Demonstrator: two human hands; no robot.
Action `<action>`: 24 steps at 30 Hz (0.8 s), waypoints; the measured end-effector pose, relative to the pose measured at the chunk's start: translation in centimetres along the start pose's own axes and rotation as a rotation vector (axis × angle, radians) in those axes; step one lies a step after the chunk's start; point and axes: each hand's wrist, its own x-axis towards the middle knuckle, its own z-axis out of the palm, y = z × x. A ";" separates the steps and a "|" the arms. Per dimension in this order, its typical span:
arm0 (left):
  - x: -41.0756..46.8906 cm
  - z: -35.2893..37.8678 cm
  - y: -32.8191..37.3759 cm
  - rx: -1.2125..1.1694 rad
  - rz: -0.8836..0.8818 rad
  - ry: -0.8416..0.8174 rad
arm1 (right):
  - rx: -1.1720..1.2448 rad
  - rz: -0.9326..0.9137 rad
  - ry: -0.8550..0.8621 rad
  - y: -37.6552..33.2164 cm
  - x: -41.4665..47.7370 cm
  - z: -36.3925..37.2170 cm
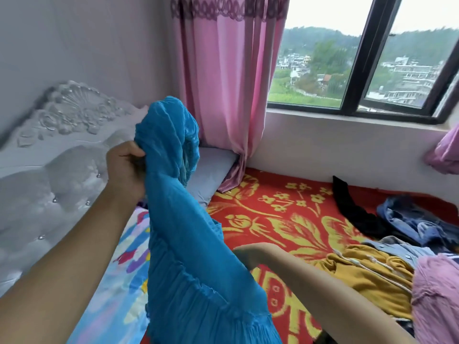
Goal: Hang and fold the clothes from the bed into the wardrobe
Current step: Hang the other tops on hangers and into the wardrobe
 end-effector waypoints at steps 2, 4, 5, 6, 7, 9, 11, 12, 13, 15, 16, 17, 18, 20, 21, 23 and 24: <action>2.2 -2.5 2.4 0.024 0.007 -0.023 | -0.230 0.049 0.243 -0.1 -1.5 -4.4; 4.9 -5.7 5.2 0.056 0.019 0.002 | -0.386 0.134 0.551 -0.5 -4.4 -9.6; 6.2 -6.8 6.3 0.106 0.041 0.049 | -0.386 0.182 0.742 -0.5 -5.5 -11.9; 7.2 -7.9 7.7 0.167 0.071 0.089 | -0.327 0.209 0.938 -1.2 -6.9 -14.1; 8.1 -8.7 8.6 0.230 0.109 0.123 | -0.245 0.213 1.124 -1.7 -8.6 -15.9; 9.1 -9.7 10.3 0.285 0.175 0.176 | -0.019 0.131 1.395 -3.5 -10.9 -18.9; 9.5 -10.5 12.1 0.285 0.241 0.199 | 0.131 -0.046 1.575 -6.3 -12.8 -21.4; 9.5 -10.5 12.6 0.293 0.269 0.206 | 0.186 -0.161 1.607 -7.5 -13.4 -21.9; 9.5 -10.8 13.1 0.328 0.296 0.220 | 0.266 -0.280 1.588 -8.5 -13.6 -22.1; 8.6 -11.1 13.4 0.510 0.319 0.239 | 0.457 -0.422 1.449 -9.8 -13.8 -21.2; 8.0 -11.6 13.1 0.592 0.311 0.247 | 0.482 -0.418 1.363 -9.8 -13.4 -20.5; 7.4 -12.5 12.3 0.641 0.301 0.249 | 0.433 -0.387 1.294 -9.5 -12.6 -19.7; 6.8 -13.7 11.2 0.647 0.272 0.249 | 0.326 -0.337 1.241 -8.8 -11.5 -18.9; 5.5 -16.8 8.3 0.556 0.140 0.265 | 0.073 -0.214 1.150 -7.2 -9.1 -16.9; 4.7 -18.5 6.4 0.496 0.053 0.286 | -0.071 -0.156 1.097 -6.4 -7.8 -15.5; 2.4 -21.3 2.4 0.432 -0.140 0.363 | -0.313 -0.053 0.963 -4.7 -5.4 -12.3; 1.1 -22.4 0.6 0.421 -0.232 0.396 | -0.407 -0.015 0.907 -4.0 -4.3 -10.7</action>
